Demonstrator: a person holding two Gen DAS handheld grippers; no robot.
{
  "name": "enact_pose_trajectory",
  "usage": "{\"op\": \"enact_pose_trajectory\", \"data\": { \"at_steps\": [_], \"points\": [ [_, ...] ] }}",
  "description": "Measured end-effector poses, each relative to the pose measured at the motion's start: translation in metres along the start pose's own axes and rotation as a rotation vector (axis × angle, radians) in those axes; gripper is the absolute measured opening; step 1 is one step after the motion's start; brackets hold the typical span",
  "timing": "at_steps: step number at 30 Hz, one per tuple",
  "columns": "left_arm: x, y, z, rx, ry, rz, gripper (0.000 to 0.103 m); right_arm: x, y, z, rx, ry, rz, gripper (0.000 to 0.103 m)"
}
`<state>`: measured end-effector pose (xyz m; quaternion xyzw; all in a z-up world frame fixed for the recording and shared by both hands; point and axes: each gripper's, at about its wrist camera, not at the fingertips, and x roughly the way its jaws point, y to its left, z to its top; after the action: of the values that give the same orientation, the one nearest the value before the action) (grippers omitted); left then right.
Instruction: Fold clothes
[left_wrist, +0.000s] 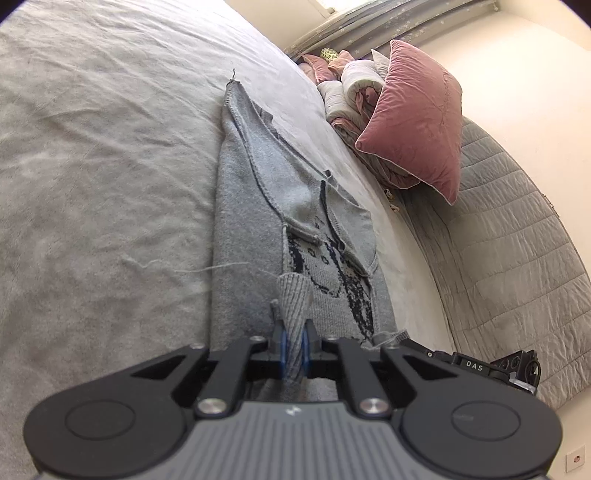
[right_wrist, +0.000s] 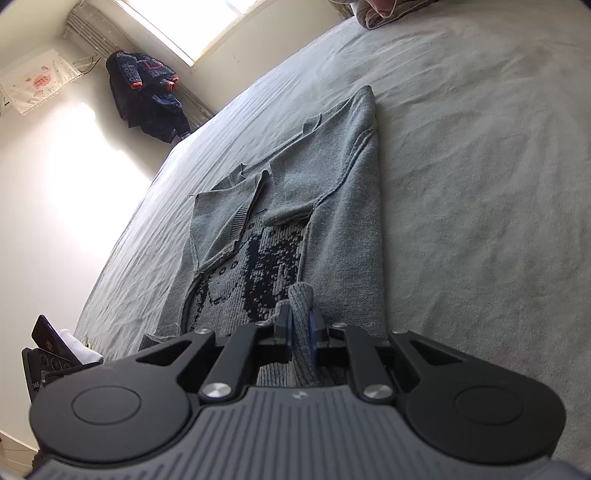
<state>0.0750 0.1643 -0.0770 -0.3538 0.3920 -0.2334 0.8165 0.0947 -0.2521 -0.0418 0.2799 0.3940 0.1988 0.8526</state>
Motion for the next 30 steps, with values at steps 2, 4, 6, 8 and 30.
{"op": "enact_pose_trajectory", "data": {
  "at_steps": [2, 4, 6, 8, 30],
  "points": [
    [-0.001, -0.002, 0.002, -0.009, -0.016, -0.016, 0.007, 0.002, -0.001, 0.004, 0.018, -0.016, 0.017, 0.012],
    [0.000, -0.004, 0.008, -0.006, -0.026, -0.024, 0.007, 0.005, -0.003, 0.008, 0.040, -0.032, 0.031, 0.012],
    [-0.001, -0.005, 0.014, -0.011, -0.039, -0.035, 0.007, 0.007, -0.005, 0.013, 0.054, -0.044, 0.038, 0.012],
    [-0.001, -0.005, 0.022, -0.027, -0.056, -0.051, 0.007, 0.010, -0.008, 0.018, 0.074, -0.061, 0.047, 0.012],
    [0.051, 0.016, 0.052, 0.012, -0.166, 0.122, 0.010, 0.042, -0.031, 0.034, 0.111, -0.140, -0.028, 0.012]
  ]
}}
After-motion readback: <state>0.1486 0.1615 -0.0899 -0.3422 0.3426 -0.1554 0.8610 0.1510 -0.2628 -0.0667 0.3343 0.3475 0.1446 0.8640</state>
